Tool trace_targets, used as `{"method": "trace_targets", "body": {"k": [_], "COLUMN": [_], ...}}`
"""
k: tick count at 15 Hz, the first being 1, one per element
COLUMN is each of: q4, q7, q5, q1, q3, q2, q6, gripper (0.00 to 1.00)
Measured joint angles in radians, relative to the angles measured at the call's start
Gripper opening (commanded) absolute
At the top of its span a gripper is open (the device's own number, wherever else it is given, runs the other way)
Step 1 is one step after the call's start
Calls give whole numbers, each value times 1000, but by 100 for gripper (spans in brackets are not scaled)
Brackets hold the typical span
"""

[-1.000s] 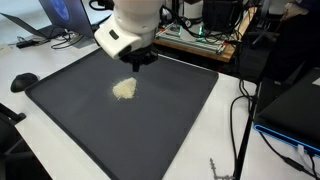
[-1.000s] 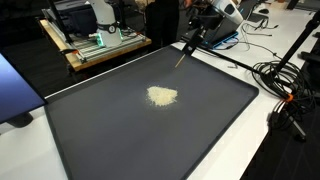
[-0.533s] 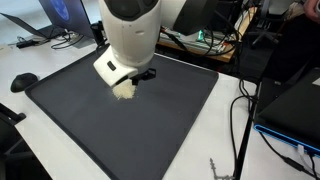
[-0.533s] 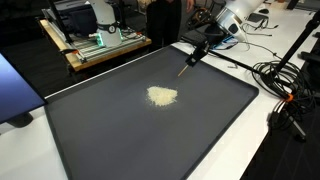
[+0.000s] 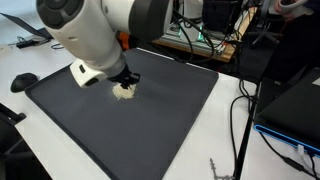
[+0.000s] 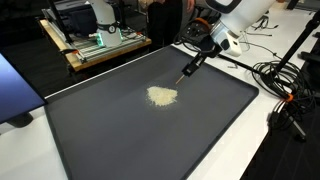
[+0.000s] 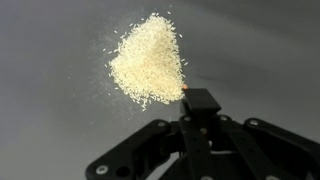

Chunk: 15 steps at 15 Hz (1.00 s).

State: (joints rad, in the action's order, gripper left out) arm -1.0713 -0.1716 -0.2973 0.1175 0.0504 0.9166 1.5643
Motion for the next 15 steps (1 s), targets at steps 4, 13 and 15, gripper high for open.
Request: {"method": "trace_targets", "body": {"k": [4,13,15], "q4": [7,-46,-88], "q7": [-1,4,6], "q5": [75,199,217], "q1": [-74,-184,-197], "q3": [-1,-6,-8], "q2": [-4,-65,-96], "q6": [36,121,129], "gripper": [3,3,3]}}
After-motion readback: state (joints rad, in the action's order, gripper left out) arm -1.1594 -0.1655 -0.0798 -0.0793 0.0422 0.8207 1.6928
